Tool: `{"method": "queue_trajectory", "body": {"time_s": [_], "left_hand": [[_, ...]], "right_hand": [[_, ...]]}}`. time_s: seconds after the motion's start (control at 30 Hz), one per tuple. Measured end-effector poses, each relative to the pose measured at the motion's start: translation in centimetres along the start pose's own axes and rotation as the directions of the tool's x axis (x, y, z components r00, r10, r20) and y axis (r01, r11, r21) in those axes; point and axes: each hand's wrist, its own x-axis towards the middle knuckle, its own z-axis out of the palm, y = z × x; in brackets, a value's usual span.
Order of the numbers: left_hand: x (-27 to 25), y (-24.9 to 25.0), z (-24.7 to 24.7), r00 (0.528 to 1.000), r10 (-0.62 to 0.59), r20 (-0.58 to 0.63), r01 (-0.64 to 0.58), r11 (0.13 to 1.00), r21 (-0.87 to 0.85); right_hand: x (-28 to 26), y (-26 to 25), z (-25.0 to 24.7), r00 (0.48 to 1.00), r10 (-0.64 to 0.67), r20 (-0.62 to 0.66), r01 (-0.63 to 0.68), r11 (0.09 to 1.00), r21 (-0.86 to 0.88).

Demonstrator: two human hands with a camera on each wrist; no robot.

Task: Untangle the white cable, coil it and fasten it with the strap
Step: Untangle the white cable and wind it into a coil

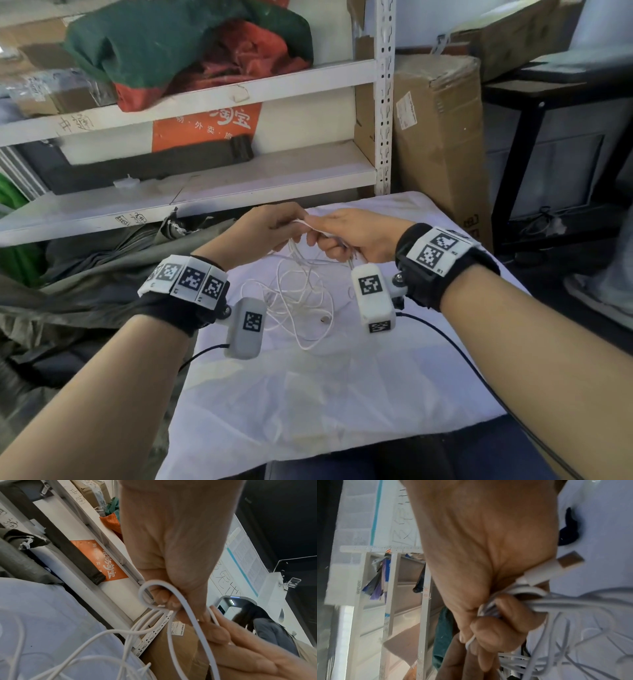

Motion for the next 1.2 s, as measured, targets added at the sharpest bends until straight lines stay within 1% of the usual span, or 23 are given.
{"method": "queue_trajectory", "body": {"time_s": [0.07,0.13,0.2,0.27,0.3,0.33,0.4,0.43,0.47,0.5,0.53,0.6,0.63,0.67,0.73,0.83,0.9,0.97,1.03,1.1,1.13,1.17,1.2], "left_hand": [[-0.1,-0.1,0.0,1.000,-0.002,0.017,0.004,0.994,-0.107],[-0.1,-0.2,0.1,1.000,-0.003,0.013,0.005,0.987,-0.161],[0.0,-0.4,0.4,0.998,-0.023,-0.052,0.014,0.987,-0.162],[0.0,-0.8,0.8,0.990,-0.079,-0.120,0.059,0.985,-0.163],[0.0,-1.2,1.1,0.988,-0.114,-0.106,0.093,0.979,-0.182],[-0.1,-1.5,1.4,0.988,-0.146,-0.050,0.133,0.970,-0.201],[-0.4,-2.0,2.3,0.974,-0.201,0.103,0.221,0.945,-0.241],[-0.5,-2.1,2.8,0.964,-0.217,0.152,0.253,0.925,-0.285],[-0.6,-2.2,3.2,0.961,-0.216,0.171,0.264,0.899,-0.349],[-0.7,-2.2,3.4,0.965,-0.205,0.162,0.256,0.863,-0.436],[-0.8,-2.0,3.6,0.969,-0.203,0.138,0.246,0.801,-0.545],[-0.7,-1.5,3.8,0.967,-0.236,0.100,0.226,0.597,-0.769],[-0.6,-1.3,3.8,0.965,-0.248,0.092,0.209,0.506,-0.837],[-0.5,-1.0,3.9,0.962,-0.258,0.090,0.200,0.443,-0.874],[-0.2,-0.6,4.1,0.953,-0.285,0.106,0.208,0.359,-0.910],[0.4,0.1,4.5,0.954,-0.268,0.132,0.198,0.240,-0.950],[0.6,0.6,4.5,0.964,-0.232,0.132,0.169,0.149,-0.974],[0.9,0.9,4.7,0.974,-0.195,0.115,0.134,0.089,-0.987],[1.0,1.3,4.8,0.977,-0.188,0.099,0.107,0.033,-0.994],[1.0,1.3,4.7,0.974,-0.205,0.099,0.099,-0.013,-0.995],[0.9,1.4,4.5,0.973,-0.203,0.108,0.105,-0.022,-0.994],[0.8,1.5,4.3,0.974,-0.194,0.118,0.115,-0.029,-0.993],[0.7,1.4,4.1,0.974,-0.185,0.130,0.130,-0.010,-0.991]], "right_hand": [[0.0,0.1,0.0,1.000,0.014,0.018,-0.015,0.999,0.034],[0.0,0.2,-0.1,0.998,0.034,0.047,-0.036,0.998,0.046],[0.0,0.2,-0.2,0.996,0.029,0.084,-0.035,0.997,0.075],[0.2,0.3,-0.6,0.995,-0.020,0.096,0.003,0.985,0.175],[0.2,0.2,-0.9,0.995,-0.043,0.087,0.019,0.964,0.266],[0.2,0.2,-1.3,0.995,-0.067,0.072,0.037,0.932,0.360],[0.3,0.0,-2.0,0.991,-0.128,0.047,0.086,0.853,0.514],[0.2,-0.1,-2.3,0.987,-0.159,0.036,0.109,0.810,0.576],[0.2,-0.2,-2.6,0.983,-0.183,0.018,0.131,0.766,0.629],[0.3,-0.2,-2.9,0.980,-0.200,-0.008,0.153,0.718,0.679],[0.3,-0.2,-3.2,0.976,-0.213,-0.034,0.171,0.665,0.727],[0.3,0.0,-3.7,0.973,-0.225,-0.060,0.176,0.542,0.822],[0.4,0.1,-3.8,0.972,-0.229,-0.060,0.167,0.481,0.861],[0.4,0.1,-3.9,0.971,-0.232,-0.064,0.161,0.429,0.889],[0.4,0.2,-4.0,0.967,-0.240,-0.082,0.169,0.368,0.915],[0.3,0.4,-4.1,0.959,-0.266,-0.092,0.191,0.374,0.907],[0.3,0.6,-4.2,0.957,-0.271,-0.106,0.214,0.408,0.888],[0.4,0.9,-4.2,0.957,-0.266,-0.117,0.233,0.460,0.857],[0.4,1.3,-4.0,0.961,-0.253,-0.112,0.226,0.487,0.844],[0.2,1.7,-3.8,0.964,-0.247,-0.098,0.211,0.485,0.849],[0.2,1.9,-3.8,0.964,-0.251,-0.092,0.207,0.486,0.849],[0.1,2.0,-3.7,0.963,-0.255,-0.086,0.206,0.489,0.848],[0.1,2.0,-3.7,0.962,-0.262,-0.079,0.204,0.495,0.844]]}}
